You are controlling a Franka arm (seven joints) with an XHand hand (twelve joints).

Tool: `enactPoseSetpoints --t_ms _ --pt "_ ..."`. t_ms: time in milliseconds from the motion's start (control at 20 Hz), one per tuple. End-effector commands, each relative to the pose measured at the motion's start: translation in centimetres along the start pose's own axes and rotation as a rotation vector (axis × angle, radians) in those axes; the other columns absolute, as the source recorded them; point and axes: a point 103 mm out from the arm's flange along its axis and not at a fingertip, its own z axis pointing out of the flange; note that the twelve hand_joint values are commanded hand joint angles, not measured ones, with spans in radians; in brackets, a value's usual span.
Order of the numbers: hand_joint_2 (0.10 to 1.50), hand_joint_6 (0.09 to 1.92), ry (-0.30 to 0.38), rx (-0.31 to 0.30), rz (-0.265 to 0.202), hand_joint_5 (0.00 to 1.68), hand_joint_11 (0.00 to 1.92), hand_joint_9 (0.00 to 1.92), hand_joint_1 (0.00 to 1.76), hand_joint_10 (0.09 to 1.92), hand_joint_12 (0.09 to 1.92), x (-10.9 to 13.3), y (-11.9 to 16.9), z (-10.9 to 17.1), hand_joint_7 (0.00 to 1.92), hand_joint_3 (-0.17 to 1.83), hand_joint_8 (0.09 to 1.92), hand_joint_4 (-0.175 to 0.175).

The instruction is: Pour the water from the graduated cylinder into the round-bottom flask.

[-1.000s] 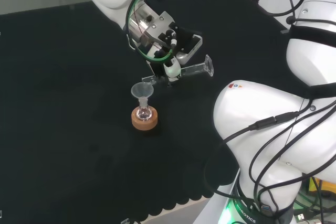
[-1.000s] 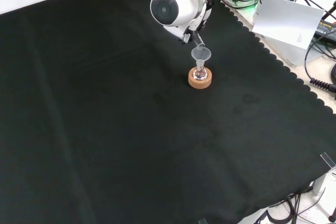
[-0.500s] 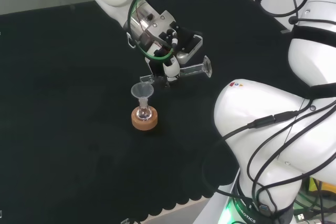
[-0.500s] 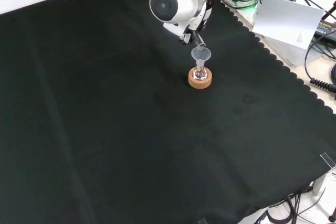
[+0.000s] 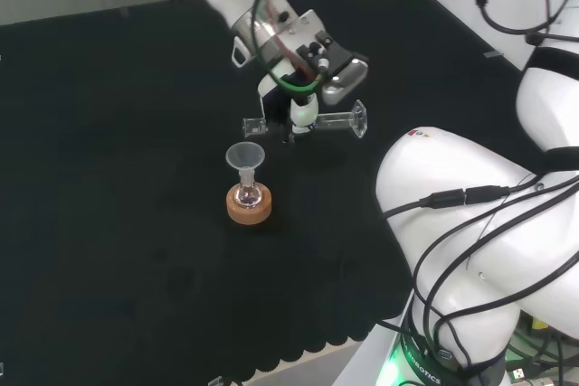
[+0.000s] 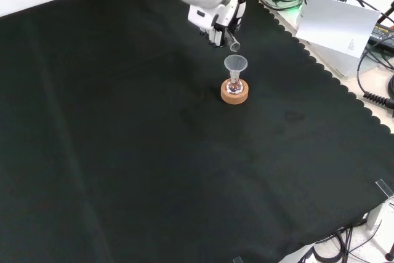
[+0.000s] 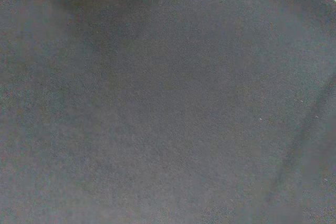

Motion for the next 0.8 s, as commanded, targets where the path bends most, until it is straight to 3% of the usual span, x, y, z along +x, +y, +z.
enactPoseSetpoints --t_ms 50,300,800 --pt "1.23 0.93 0.197 -0.268 -0.158 0.83 1.05 1.13 1.33 0.55 0.86 -1.9 -0.6 0.7 0.76 0.00 1.38 -0.061" --pt "1.23 0.93 0.317 -0.367 -0.250 0.84 1.05 1.13 1.33 0.55 0.86 -2.9 -0.3 1.2 0.76 0.00 1.38 -0.062" --pt "1.23 0.93 0.439 -0.513 -0.301 0.85 1.04 1.13 1.33 0.56 0.86 -3.8 1.4 1.5 0.76 0.00 1.38 -0.066"
